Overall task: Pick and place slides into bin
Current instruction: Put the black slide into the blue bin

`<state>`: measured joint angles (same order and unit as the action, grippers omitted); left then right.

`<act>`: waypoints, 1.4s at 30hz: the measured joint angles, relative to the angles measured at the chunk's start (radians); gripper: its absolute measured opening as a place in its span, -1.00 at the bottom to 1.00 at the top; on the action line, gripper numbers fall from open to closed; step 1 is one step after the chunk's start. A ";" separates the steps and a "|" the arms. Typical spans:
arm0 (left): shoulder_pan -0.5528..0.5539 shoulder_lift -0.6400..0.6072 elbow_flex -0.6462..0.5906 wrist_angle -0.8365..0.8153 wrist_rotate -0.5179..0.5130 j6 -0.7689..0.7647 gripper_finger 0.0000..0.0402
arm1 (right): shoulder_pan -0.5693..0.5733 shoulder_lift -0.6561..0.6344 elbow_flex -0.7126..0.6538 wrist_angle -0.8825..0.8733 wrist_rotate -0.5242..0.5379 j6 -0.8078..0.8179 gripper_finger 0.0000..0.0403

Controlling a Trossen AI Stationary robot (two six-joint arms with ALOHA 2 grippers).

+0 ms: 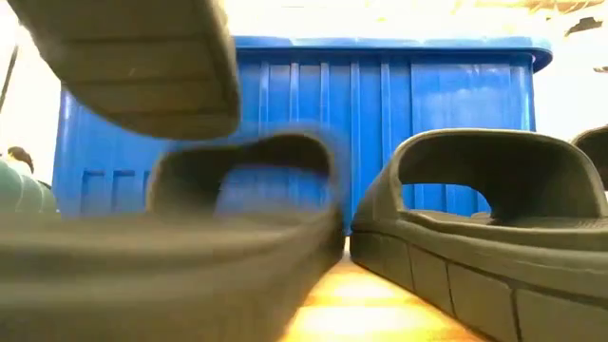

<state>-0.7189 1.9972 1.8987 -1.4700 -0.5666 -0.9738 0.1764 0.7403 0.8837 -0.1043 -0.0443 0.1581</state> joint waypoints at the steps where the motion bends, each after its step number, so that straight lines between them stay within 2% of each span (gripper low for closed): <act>1: 0.000 0.000 0.011 -0.028 0.000 -0.001 -1.00 | 0.000 0.000 0.000 0.000 0.000 -0.001 0.32; 4: 0.000 0.000 0.033 -0.098 0.005 -0.006 -1.00 | 0.000 0.000 0.000 -0.005 0.000 -0.009 0.32; 9: 0.003 0.000 0.080 -0.100 0.001 0.019 -1.00 | 0.000 0.000 0.000 -0.008 0.000 -0.009 0.32; 12: 0.012 0.000 0.140 -0.099 -0.037 0.041 -1.00 | 0.000 0.000 0.000 -0.010 0.000 -0.009 0.32; 20: 0.060 -0.001 0.352 -0.100 -0.268 0.169 -1.00 | 0.000 0.000 0.000 -0.038 -0.004 -0.010 0.32; 25: 0.120 -0.002 0.435 -0.100 -0.408 0.353 -1.00 | 0.000 0.000 0.000 -0.038 -0.007 -0.010 0.32; 30: 0.246 -0.002 0.448 -0.102 -0.425 0.609 -1.00 | 0.000 0.000 0.000 -0.018 -0.007 -0.009 0.32; 36: 0.461 -0.002 0.448 -0.101 -0.404 0.870 -1.00 | 0.000 0.000 0.000 0.060 0.030 -0.002 0.32; 42: 0.707 -0.002 0.447 -0.101 -0.276 1.074 -1.00 | -0.002 0.000 0.000 0.167 0.049 0.006 0.32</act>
<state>-0.0117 1.9949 2.3458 -1.5711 -0.8422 0.0999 0.1745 0.7403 0.8837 0.0629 0.0048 0.1642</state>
